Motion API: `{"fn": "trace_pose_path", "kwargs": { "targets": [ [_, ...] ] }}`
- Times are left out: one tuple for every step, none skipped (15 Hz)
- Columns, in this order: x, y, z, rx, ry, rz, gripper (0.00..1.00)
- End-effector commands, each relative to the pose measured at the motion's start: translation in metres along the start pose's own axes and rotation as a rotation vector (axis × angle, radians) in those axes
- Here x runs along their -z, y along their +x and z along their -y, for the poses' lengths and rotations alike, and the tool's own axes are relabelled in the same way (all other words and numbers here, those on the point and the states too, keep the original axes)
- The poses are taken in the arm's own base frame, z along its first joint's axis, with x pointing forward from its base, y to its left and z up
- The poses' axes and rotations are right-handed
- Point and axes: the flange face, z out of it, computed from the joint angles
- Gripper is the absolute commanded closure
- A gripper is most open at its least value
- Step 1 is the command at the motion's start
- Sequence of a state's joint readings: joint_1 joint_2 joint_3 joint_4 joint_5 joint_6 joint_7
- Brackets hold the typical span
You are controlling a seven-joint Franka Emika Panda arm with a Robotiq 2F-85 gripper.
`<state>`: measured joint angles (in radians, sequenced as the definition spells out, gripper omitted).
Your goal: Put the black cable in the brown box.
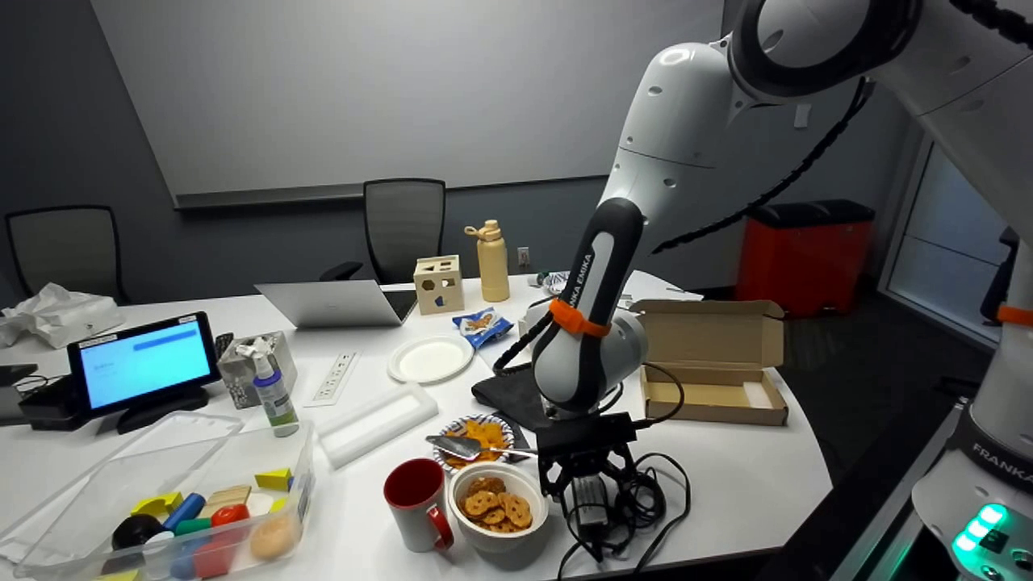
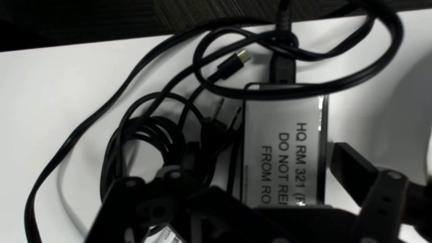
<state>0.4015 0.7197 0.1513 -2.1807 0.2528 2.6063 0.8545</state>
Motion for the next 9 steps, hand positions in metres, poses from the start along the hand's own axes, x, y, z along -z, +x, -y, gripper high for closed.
{"fn": "trace_pose_path", "kwargs": {
  "targets": [
    [-0.009,0.008,0.003,-0.026,-0.037,-0.017,0.0],
    [-0.009,0.009,0.004,-0.029,-0.037,-0.022,0.25],
    [-0.008,0.009,0.005,-0.03,-0.038,-0.025,0.25],
    [-0.005,0.008,0.005,-0.035,-0.038,-0.032,0.34],
    [-0.003,0.008,0.005,-0.04,-0.039,-0.035,0.41],
    [0.0,0.009,0.005,-0.043,-0.038,-0.038,0.5],
    [0.002,0.008,0.006,-0.047,-0.037,-0.043,0.56],
    [0.004,0.008,0.007,-0.05,-0.035,-0.045,0.63],
    [0.006,0.008,0.007,-0.053,-0.037,-0.046,0.68]
  ]
}}
